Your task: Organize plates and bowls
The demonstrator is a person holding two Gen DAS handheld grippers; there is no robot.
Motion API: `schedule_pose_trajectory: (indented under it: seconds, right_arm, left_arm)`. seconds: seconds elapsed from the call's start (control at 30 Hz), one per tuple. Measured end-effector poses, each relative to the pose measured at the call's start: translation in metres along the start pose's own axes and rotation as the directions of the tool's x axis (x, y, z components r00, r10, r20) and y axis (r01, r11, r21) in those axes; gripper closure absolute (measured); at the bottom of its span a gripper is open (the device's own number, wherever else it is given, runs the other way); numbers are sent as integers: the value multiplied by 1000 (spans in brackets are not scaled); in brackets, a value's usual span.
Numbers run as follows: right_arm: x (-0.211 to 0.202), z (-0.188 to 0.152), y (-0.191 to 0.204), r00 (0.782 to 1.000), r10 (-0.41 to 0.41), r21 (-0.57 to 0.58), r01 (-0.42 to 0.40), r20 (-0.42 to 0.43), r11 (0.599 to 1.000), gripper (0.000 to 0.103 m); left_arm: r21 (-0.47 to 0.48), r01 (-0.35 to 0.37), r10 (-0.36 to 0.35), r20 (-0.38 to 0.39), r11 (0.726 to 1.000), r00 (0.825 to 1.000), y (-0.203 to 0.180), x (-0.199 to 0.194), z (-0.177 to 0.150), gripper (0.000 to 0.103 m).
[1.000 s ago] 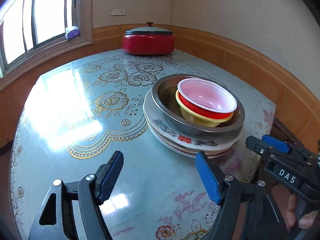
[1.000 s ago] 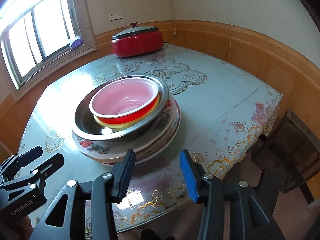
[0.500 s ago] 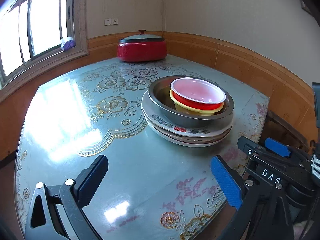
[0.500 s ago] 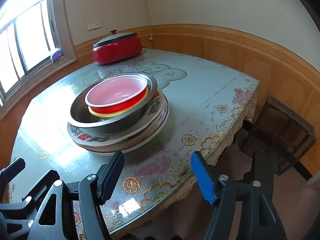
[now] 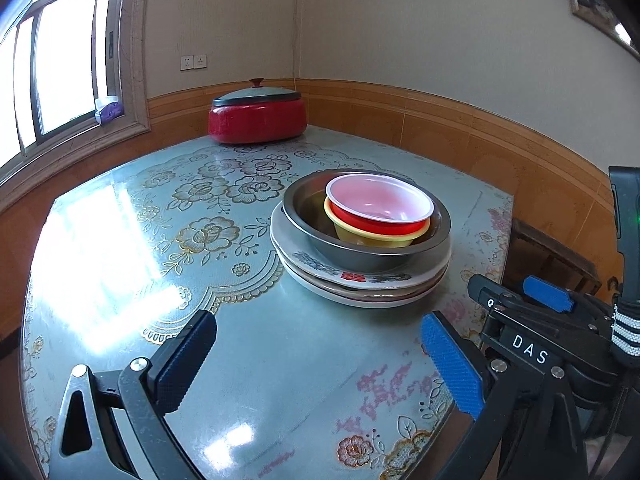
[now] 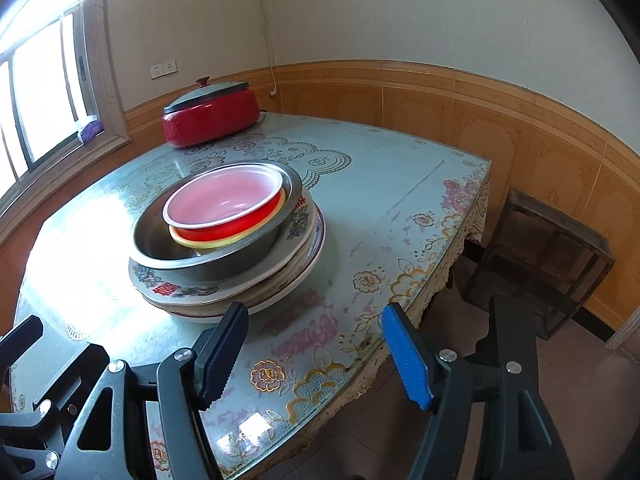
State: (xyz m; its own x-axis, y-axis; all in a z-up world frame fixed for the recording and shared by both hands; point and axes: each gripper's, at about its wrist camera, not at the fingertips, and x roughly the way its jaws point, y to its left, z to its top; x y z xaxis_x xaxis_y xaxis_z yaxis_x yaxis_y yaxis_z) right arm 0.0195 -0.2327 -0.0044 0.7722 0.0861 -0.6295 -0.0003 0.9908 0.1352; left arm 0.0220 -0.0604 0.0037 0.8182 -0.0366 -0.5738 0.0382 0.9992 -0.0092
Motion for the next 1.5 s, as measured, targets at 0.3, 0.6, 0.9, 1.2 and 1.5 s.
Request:
schedule_pose_trajectory:
  seconds: [0.3,0.6,0.9,1.2,1.5]
  right_arm:
    - [5,2,9,1000,-1,-10,1,-5,1000,33]
    - [13,6,20,1000,6,-21,-6,-11,1000,33]
    - [17,8,23,1000,-10,-14,10,-12,1000,33]
    - [20,8,29,1000,-8,-33,7,-23,999,33]
    - [21,8,29,1000,-1,-34,0,-21,999,33]
  left_arm:
    - [9,-66,65,23,998,998,7,2,5,0]
    - [14,-74,74,22,997,997,15,7,7,0]
    - [7,-49,49,7,999,999,19,13,8,0]
    - [-9,-40,40,-2,999,999,23,14,7,0]
    - [-7,-43,43,-4,999,999,23,15,7,0]
